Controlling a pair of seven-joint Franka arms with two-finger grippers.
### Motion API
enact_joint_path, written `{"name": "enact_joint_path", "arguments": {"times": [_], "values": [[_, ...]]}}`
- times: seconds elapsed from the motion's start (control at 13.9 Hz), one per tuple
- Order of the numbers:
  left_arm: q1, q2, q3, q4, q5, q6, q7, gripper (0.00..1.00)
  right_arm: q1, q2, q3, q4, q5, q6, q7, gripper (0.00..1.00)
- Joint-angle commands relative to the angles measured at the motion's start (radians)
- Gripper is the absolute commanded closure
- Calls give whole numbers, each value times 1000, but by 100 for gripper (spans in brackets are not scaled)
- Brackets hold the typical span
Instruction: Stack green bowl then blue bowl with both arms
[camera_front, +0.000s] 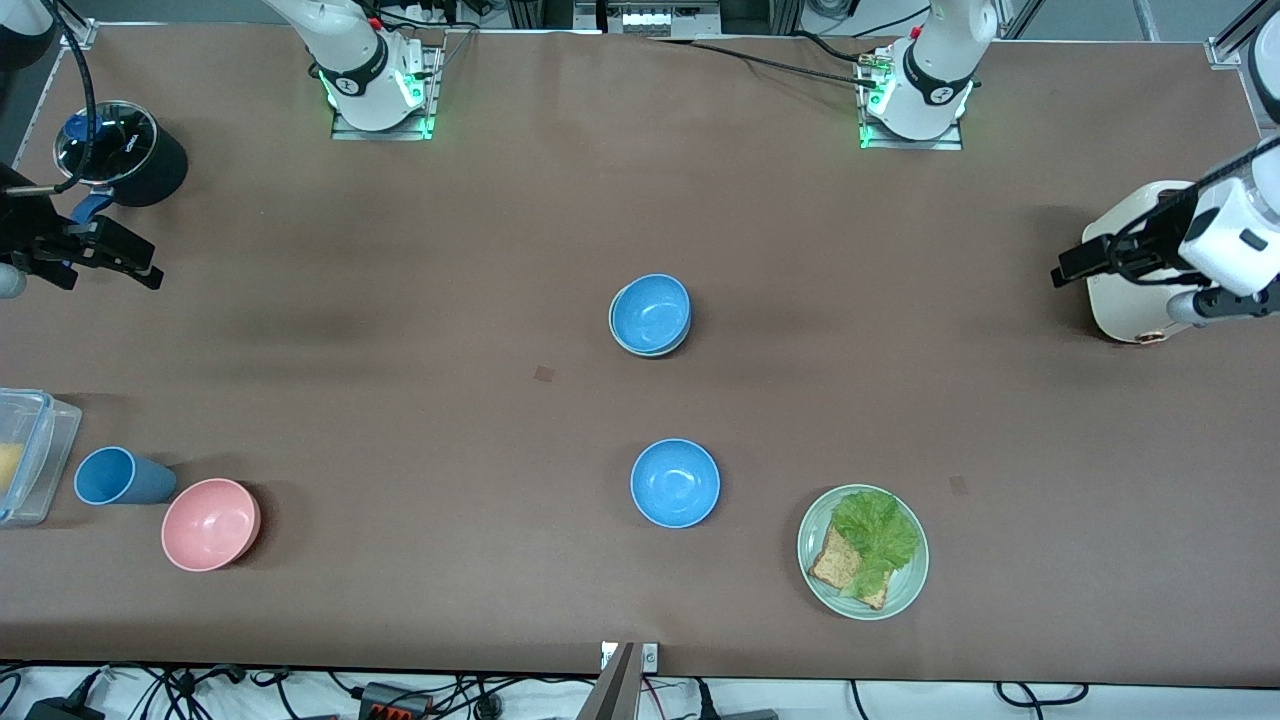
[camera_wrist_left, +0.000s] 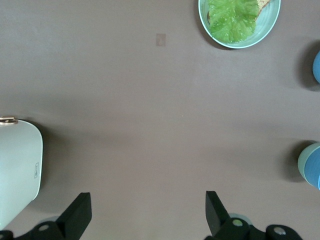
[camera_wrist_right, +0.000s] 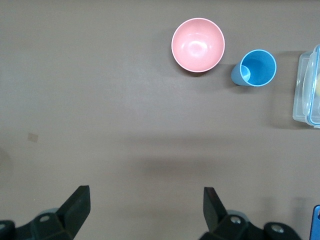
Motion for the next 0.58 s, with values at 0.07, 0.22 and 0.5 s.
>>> {"name": "enact_joint_path", "arguments": {"times": [0.07,0.22,0.5], "values": [[-21,-49,14,-33,1,5,24,0,-7,-15,5,-6,-14,-8,-6,0],[-21,-55,14,-47,15,21,24,0,-7,-15,5,-6,-14,-8,-5,0],[-68,-71,23,-57,55,21,48,0,-7,-16,3,-6,-14,-6,-5,0]]}}
